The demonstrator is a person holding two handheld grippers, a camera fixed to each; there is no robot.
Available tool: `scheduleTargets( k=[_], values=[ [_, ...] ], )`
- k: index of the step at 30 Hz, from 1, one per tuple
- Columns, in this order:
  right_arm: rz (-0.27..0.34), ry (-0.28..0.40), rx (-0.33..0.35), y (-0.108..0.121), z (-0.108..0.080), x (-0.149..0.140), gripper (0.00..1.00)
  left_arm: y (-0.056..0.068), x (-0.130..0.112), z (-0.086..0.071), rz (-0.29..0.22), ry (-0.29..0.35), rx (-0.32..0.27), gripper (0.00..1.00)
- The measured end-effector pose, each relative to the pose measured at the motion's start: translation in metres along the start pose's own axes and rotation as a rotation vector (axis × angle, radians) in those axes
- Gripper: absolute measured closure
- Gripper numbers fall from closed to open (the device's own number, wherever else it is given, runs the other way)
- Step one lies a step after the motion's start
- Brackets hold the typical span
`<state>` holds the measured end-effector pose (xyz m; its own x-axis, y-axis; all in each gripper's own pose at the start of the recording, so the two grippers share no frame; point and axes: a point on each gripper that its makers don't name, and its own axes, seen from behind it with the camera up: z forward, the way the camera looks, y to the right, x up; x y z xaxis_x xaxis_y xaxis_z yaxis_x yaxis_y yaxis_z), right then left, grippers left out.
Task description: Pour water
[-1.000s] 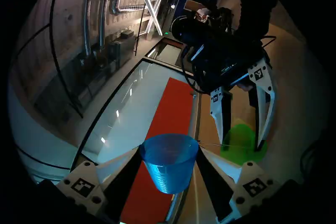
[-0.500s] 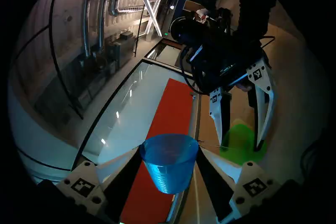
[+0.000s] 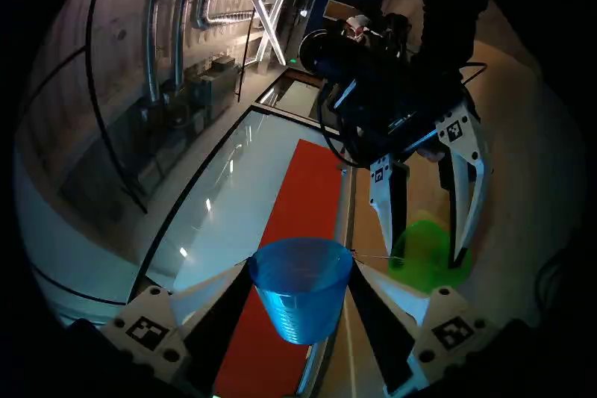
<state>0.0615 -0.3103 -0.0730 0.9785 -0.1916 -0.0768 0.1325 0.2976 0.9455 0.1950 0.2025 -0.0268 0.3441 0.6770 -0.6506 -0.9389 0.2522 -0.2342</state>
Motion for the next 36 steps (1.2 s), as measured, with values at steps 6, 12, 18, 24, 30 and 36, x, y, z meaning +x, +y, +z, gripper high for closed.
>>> scheduleTargets(
  k=[6,12,18,24,30,36],
  values=[
    [-0.001,-0.001,0.001,-0.0003,0.0003,-0.0014,0.09,-0.0006,-0.0001,0.0004,0.004,0.0,0.002,0.14],
    [-0.001,0.0,0.004,-0.0011,0.0002,-0.0009,0.09,-0.0001,0.0,0.0004,0.009,0.001,0.003,0.14],
    [-0.003,-0.002,0.005,-0.0013,0.0004,-0.0011,0.09,-0.0013,0.0008,0.0004,0.013,0.003,0.007,0.14],
    [-0.002,-0.002,0.012,-0.0031,0.0001,-0.0011,0.09,0.0006,0.0007,0.0013,0.016,0.005,0.005,0.14],
    [-0.003,-0.005,0.015,-0.004,-0.0006,-0.0028,0.09,0.0,0.0026,0.0013,0.016,0.008,0.007,0.14],
    [-0.004,-0.006,0.025,-0.0064,-0.0018,-0.0033,0.09,-0.0003,0.0035,0.0009,0.017,0.012,0.007,0.14]
  ],
)
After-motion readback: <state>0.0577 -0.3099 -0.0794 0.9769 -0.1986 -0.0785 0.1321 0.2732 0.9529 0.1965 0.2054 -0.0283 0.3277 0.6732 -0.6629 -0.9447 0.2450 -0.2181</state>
